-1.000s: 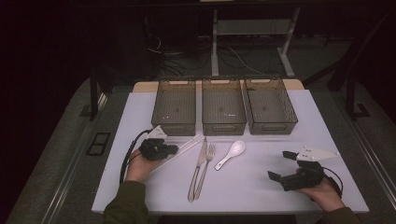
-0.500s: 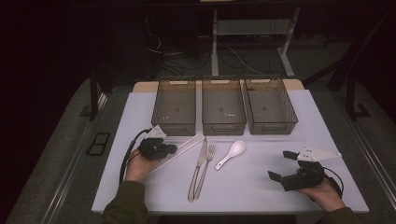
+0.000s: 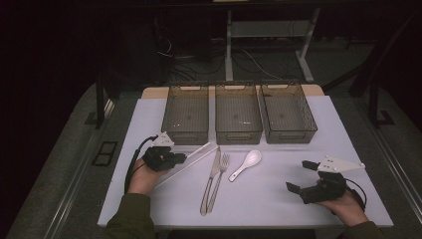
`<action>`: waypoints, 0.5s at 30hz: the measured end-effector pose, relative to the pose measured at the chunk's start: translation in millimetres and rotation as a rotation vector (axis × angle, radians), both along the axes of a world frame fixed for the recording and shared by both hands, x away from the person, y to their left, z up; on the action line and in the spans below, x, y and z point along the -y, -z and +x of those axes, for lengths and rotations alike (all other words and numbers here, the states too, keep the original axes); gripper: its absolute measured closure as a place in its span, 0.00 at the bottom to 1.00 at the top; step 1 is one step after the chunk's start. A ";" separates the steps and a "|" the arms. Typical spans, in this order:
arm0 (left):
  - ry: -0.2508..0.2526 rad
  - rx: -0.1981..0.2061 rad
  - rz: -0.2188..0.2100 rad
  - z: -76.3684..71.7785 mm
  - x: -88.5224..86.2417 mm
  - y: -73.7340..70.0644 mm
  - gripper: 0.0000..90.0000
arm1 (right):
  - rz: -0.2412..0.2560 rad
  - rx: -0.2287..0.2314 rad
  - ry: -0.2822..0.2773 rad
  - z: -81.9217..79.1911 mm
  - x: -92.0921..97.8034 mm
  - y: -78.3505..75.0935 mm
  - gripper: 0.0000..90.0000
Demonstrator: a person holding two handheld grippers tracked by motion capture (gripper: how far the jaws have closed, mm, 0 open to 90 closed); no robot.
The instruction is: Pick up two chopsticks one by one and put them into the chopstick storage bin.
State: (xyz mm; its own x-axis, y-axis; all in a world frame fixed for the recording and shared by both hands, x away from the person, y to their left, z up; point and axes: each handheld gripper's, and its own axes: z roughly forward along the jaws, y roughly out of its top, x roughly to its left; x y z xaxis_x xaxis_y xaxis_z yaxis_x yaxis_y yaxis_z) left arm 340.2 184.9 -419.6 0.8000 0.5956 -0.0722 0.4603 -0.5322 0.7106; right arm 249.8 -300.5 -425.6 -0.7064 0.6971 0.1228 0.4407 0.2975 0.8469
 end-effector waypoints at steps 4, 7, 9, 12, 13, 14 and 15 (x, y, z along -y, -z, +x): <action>0.009 0.004 -0.003 -5.6 1.8 -9.0 0.94 | -0.004 0.009 0.002 0.0 -0.3 0.2 0.01; 0.010 0.002 -0.004 -7.2 2.5 -10.7 0.94 | -0.002 0.012 0.001 -0.1 -0.5 0.3 0.01; 0.011 0.004 -0.006 -8.6 3.3 -12.6 0.94 | 0.006 0.010 0.005 0.2 -0.4 0.9 0.01; 0.016 0.004 -0.011 -10.1 5.3 -16.4 0.94 | 0.009 0.013 0.008 2.3 -1.5 2.7 0.01; 0.016 0.005 -0.007 -10.6 6.1 -18.0 0.94 | 0.002 0.006 0.005 4.2 -3.8 4.4 0.01; 0.016 0.008 -0.009 -11.4 6.9 -20.7 0.94 | -0.002 0.005 0.005 5.2 -4.9 5.1 0.01; 0.016 0.008 -0.009 -11.4 6.9 -20.7 0.94 | -0.005 0.006 0.003 6.4 -5.7 5.9 0.01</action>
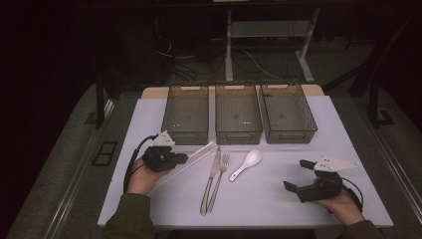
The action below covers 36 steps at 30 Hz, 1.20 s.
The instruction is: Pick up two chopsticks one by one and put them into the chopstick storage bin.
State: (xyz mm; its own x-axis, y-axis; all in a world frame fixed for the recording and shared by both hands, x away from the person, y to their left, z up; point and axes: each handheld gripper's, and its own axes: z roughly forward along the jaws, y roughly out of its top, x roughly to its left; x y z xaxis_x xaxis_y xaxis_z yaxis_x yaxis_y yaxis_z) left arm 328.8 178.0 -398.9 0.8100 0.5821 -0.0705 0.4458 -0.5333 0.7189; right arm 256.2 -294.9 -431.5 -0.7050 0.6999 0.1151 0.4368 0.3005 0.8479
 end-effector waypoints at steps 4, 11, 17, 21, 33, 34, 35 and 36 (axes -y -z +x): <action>-0.003 -0.002 -0.013 -1.8 -0.4 -3.7 0.94 | -0.019 -0.010 0.004 2.8 -2.2 2.2 0.01; -0.019 0.007 -0.033 -3.6 1.9 -11.1 0.94 | -0.016 -0.004 0.007 2.5 -0.9 1.8 0.01; -0.051 0.008 -0.070 -3.8 3.6 -18.8 0.94 | -0.017 0.000 0.008 2.1 -0.6 1.5 0.01; -0.064 0.016 -0.083 -2.9 5.2 -23.4 0.94 | -0.018 0.000 0.007 2.0 -0.7 1.6 0.01; -0.074 0.057 -0.076 4.4 12.6 -35.0 0.94 | -0.014 -0.003 0.011 1.2 -0.4 1.3 0.01; -0.071 0.061 -0.073 5.8 12.9 -36.5 0.94 | -0.013 -0.003 0.011 1.1 -0.1 1.3 0.01; -0.076 0.062 -0.073 6.8 14.0 -38.0 0.94 | -0.012 -0.002 0.012 1.1 0.1 1.3 0.01; -0.079 0.065 -0.073 8.3 14.8 -39.7 0.94 | -0.013 -0.001 0.012 1.0 0.5 1.3 0.01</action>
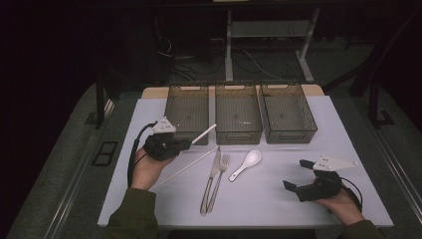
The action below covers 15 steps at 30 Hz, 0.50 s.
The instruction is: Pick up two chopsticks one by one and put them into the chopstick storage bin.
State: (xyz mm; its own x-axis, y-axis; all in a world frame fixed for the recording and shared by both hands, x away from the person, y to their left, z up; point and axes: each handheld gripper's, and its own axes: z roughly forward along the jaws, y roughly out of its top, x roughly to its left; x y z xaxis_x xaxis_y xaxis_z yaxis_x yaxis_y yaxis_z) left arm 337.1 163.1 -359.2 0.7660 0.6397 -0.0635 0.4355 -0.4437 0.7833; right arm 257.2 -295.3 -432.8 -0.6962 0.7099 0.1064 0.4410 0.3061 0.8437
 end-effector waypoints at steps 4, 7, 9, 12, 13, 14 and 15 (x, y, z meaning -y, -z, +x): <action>-0.007 0.011 -0.003 7.4 3.6 -7.1 0.94 | 0.001 0.000 0.001 0.0 -0.1 0.0 0.01; -0.010 0.015 0.008 13.9 5.9 -12.6 0.94 | 0.002 0.002 0.002 -0.2 0.1 -0.1 0.01; -0.014 0.019 0.002 17.9 7.4 -15.9 0.94 | 0.003 0.001 0.003 -0.3 0.3 -0.2 0.01; -0.023 0.021 0.003 23.8 8.6 -20.1 0.94 | 0.006 0.000 0.004 -0.7 0.5 -0.5 0.01; -0.026 0.019 0.002 25.7 8.4 -21.3 0.94 | 0.006 0.000 0.004 -0.8 0.5 -0.5 0.01; -0.029 0.020 -0.004 27.8 8.2 -22.0 0.94 | 0.009 -0.012 0.006 -1.8 0.2 -0.9 0.01; -0.031 0.018 -0.006 30.0 8.0 -22.5 0.94 | 0.009 -0.012 0.006 -1.8 0.2 -0.9 0.01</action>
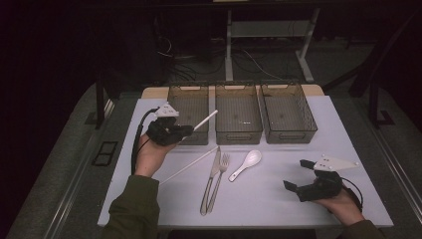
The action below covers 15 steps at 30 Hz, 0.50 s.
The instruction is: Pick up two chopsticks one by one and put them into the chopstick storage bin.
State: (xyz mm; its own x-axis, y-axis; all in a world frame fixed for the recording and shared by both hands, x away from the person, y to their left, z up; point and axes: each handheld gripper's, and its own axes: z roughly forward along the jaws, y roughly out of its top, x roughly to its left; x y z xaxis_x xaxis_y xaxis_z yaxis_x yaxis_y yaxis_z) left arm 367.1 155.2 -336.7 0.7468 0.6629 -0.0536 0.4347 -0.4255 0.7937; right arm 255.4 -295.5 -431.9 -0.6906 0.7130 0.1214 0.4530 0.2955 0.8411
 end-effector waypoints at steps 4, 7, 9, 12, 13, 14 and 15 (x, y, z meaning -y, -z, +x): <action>-0.018 -0.004 0.001 8.0 -0.3 -0.7 0.94 | -0.002 0.013 -0.003 0.7 0.6 0.1 0.01; -0.032 -0.004 0.003 13.8 -0.6 -0.8 0.94 | -0.002 0.013 -0.003 0.7 0.6 0.1 0.01; -0.039 -0.004 0.017 17.9 -1.7 -1.2 0.94 | 0.000 0.014 -0.002 0.7 0.7 0.1 0.01; -0.056 -0.004 0.021 24.1 -2.9 -0.6 0.94 | 0.001 0.015 0.000 0.8 1.0 0.1 0.01; -0.062 -0.005 0.023 26.2 -3.3 -0.6 0.94 | 0.002 0.015 0.001 0.8 1.0 0.0 0.01; -0.066 -0.007 0.022 28.5 -3.8 -0.7 0.94 | 0.004 0.015 0.002 0.7 1.1 0.0 0.01; -0.072 -0.008 0.022 30.7 -4.0 -0.8 0.94 | 0.005 0.014 0.002 0.6 1.2 -0.1 0.01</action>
State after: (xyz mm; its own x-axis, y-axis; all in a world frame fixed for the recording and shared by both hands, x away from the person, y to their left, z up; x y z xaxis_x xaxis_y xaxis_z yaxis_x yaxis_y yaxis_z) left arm 397.8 159.2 -335.9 0.6970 0.7157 -0.0443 0.4712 -0.4105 0.7807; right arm 256.0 -296.8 -431.8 -0.6908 0.7138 0.1149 0.4416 0.2907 0.8488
